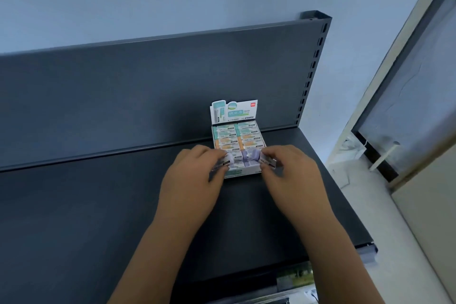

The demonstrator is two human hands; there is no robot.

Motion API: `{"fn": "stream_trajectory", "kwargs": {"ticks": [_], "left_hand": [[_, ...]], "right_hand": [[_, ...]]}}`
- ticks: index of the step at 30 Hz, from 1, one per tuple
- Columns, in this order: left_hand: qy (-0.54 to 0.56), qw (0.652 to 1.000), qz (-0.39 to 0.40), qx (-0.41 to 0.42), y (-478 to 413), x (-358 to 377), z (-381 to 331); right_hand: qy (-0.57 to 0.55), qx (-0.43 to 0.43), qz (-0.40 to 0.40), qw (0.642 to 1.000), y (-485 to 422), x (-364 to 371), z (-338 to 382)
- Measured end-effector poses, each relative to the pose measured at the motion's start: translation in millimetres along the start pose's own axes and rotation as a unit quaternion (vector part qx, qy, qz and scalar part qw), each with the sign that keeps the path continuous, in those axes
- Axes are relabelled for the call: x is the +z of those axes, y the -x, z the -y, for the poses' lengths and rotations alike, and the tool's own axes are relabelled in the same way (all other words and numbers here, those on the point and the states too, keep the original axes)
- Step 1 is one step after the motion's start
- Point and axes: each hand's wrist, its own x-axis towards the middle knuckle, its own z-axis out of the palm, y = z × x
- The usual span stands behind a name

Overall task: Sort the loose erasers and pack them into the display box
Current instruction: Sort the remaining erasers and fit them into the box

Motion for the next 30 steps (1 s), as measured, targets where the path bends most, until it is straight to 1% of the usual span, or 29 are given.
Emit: {"fn": "stream_trajectory", "kwargs": {"ticks": [9,17,22,25,27,30], "left_hand": [[-0.065,0.998,0.019,0.007,-19,26,-14],[-0.048,0.998,0.024,0.014,-18,33,-6],[-0.029,0.999,0.026,0.014,-18,34,-2],[-0.048,0.998,0.031,0.018,-19,33,-2],[-0.061,0.997,0.035,0.034,-20,32,-2],[-0.061,0.990,0.083,0.092,-20,32,-5]], "right_hand": [[-0.011,-0.001,0.019,1.000,-8,-5,-25],[-0.006,-0.011,0.048,0.999,-10,-3,-26],[-0.012,-0.006,0.041,0.999,-15,0,-20],[-0.017,-0.005,0.035,0.999,-18,2,-18],[-0.018,-0.003,0.031,0.999,-19,4,-17],[-0.020,-0.004,0.025,0.999,-22,7,-17]]}}
